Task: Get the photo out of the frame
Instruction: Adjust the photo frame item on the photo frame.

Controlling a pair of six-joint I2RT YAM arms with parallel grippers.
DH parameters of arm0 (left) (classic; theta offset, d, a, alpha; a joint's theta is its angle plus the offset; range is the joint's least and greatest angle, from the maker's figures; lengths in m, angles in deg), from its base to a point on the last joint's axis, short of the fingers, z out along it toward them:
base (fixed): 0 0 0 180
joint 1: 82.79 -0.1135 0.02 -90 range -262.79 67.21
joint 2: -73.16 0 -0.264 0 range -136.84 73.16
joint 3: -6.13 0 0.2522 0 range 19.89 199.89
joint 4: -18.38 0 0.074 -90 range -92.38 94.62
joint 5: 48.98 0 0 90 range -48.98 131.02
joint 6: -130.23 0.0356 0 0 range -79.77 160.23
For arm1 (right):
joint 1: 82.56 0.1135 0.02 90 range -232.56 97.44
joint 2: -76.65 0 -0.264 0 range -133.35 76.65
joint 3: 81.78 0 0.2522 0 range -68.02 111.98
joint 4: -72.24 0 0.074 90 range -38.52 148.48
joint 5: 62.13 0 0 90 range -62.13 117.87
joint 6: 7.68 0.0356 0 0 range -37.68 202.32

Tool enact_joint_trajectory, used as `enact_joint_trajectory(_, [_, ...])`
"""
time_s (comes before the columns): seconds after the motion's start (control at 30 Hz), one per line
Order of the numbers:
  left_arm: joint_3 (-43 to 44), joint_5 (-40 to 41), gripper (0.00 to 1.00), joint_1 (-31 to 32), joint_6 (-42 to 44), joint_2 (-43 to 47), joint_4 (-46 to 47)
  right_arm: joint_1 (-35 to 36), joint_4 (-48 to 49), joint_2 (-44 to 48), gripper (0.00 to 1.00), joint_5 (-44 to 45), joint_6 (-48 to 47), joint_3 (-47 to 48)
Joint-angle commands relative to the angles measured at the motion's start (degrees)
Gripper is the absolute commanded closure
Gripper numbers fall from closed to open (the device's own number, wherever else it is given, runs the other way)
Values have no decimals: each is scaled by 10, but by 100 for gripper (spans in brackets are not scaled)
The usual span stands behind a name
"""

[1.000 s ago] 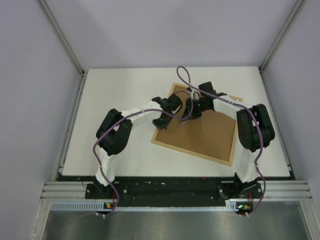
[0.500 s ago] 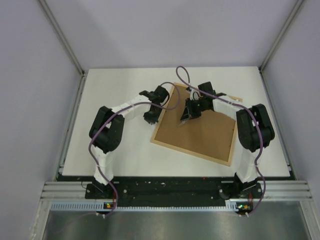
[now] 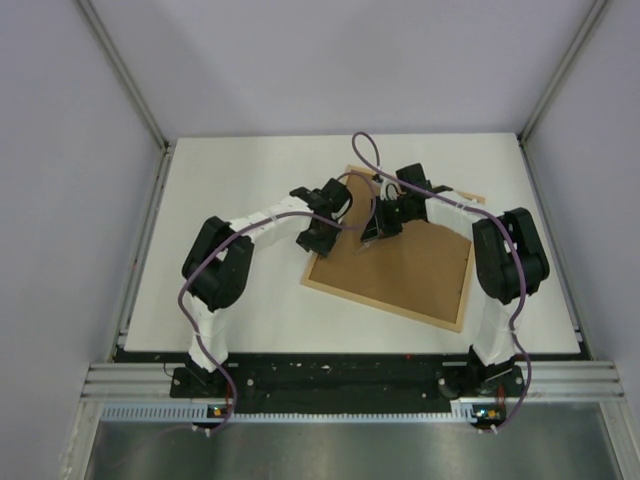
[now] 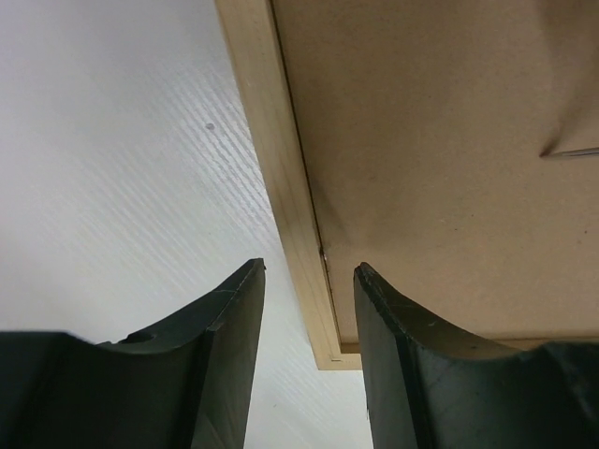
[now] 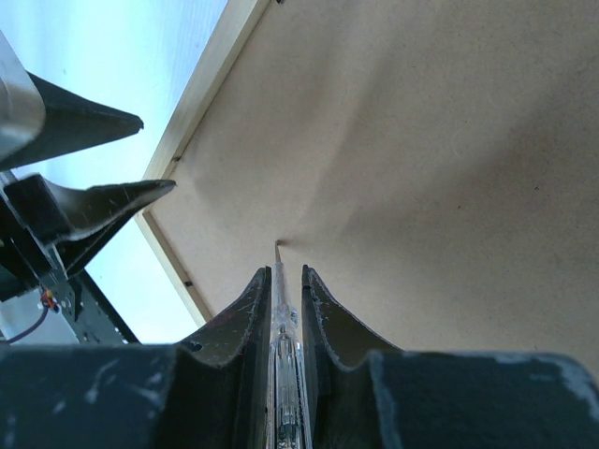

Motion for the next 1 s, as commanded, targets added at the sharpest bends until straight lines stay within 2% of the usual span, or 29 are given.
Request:
enact_joint_trajectory(0.0, [-1,7,51,12,6,9,7,0,1,-5,100,41,-22,-13])
enact_joint_trajectory(0.53, [8,19,58,-3,-1,-31,4,-1,1,4,100,32,-21,-16])
enact_joint_trajectory(0.8, [4,-14,82,-32,-8,-39,8,-1,1,5,100,31,-21,-17])
enact_joint_trajectory(0.9, [3,-31,98,-40,-13,-38,11,-1,1,4,100,29,-20,-18])
enact_joint_trajectory(0.97, [0,-45,100,-47,-17,-35,13,-1,1,4,100,28,-23,-18])
